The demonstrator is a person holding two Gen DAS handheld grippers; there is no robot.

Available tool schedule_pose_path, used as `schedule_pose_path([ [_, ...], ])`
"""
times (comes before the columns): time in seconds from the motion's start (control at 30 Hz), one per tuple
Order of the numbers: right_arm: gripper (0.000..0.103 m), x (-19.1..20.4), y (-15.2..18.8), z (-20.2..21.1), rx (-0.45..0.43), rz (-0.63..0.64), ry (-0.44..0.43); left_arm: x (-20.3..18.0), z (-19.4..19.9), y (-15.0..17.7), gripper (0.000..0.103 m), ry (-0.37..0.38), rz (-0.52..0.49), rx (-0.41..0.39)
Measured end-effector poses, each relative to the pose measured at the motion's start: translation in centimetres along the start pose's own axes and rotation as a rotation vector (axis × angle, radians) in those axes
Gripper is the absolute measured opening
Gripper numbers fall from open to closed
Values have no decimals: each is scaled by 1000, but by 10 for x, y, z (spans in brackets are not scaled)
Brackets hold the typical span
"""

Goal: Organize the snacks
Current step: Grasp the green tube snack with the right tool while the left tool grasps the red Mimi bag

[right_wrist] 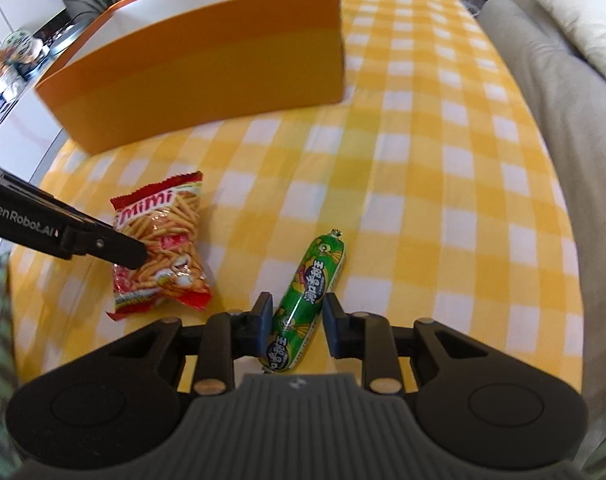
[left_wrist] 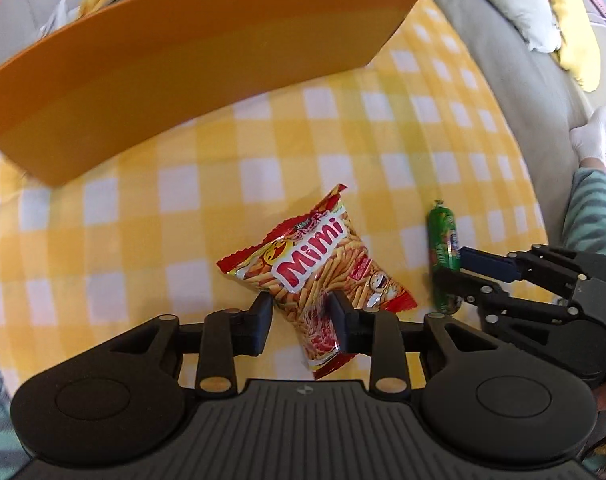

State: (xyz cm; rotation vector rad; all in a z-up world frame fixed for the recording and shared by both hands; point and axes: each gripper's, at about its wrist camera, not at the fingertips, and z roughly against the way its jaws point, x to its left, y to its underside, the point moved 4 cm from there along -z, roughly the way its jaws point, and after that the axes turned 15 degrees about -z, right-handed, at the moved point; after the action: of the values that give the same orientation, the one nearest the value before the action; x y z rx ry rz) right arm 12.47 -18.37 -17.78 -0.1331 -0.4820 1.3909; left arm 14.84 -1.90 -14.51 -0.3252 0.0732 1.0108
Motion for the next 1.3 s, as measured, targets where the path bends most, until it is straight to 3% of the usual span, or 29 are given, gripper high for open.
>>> schedule_pose_path([
  [0.1, 24, 3, 6, 1, 7, 12, -3, 0, 2, 6, 45, -32, 55, -30],
  [0.17, 25, 5, 7, 0, 2, 16, 1, -3, 5, 8, 54, -57, 99, -87],
  [0.23, 25, 5, 8, 0, -7, 12, -2, -6, 6, 11, 75, -73, 157, -129],
  [0.33, 25, 5, 9, 1, -16, 7, -8, -12, 5, 14, 79, -115, 244, -150],
  [0.5, 32, 7, 7, 3, -37, 2, -26, -20, 3, 16, 81, -107, 382, -181],
  [0.7, 35, 12, 4, 2, -59, 15, -35, -26, -10, 3, 83, -154, 399, -165],
  [0.9, 34, 10, 4, 1, -63, 15, -40, -32, -22, -2, 83, -239, 321, -116],
  [1.07, 34, 3, 1, -5, -52, -8, -27, -34, -29, 2, 80, -250, 286, -102],
  [1.2, 34, 3, 1, -9, -46, -9, -23, -37, -30, 3, 70, -257, 251, -115],
  [1.3, 24, 4, 2, -12, -36, -3, -15, -38, -28, 5, 65, -251, 229, -132],
])
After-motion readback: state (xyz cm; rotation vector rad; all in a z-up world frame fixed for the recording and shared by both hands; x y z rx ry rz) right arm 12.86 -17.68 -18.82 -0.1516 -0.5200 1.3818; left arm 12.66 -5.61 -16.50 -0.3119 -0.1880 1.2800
